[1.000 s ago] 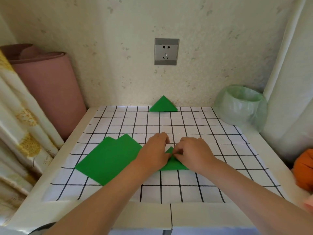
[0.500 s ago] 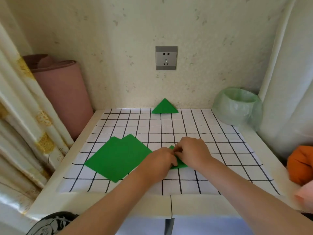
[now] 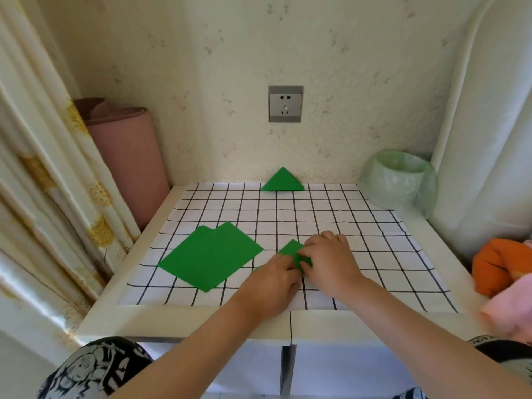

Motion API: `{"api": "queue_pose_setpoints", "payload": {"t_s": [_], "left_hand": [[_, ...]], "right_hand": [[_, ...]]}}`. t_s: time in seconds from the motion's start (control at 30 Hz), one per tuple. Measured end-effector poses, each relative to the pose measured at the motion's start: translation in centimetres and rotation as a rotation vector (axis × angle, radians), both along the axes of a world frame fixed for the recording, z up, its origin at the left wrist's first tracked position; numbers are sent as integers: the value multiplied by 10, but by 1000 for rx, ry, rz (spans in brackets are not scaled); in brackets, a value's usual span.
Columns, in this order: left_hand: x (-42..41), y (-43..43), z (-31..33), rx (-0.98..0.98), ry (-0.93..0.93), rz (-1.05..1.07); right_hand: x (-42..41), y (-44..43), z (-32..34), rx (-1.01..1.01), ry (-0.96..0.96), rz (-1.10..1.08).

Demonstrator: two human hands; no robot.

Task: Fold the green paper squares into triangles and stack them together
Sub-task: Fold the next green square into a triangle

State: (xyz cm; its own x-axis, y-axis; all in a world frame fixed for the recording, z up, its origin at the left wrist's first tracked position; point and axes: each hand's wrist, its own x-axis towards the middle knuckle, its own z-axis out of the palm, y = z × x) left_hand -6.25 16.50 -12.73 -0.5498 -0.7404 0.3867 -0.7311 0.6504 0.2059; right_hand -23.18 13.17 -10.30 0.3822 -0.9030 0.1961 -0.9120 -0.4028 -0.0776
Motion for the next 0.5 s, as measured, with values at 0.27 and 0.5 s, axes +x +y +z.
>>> {"api": "queue_pose_setpoints", "payload": {"t_s": [0.27, 0.5], "left_hand": [[2, 5, -3, -4, -37, 16], [-2, 9, 2, -30, -124, 67]], "right_hand": [[-9, 32, -9, -105, 53, 15], [-15, 41, -13, -100, 50, 49]]}}
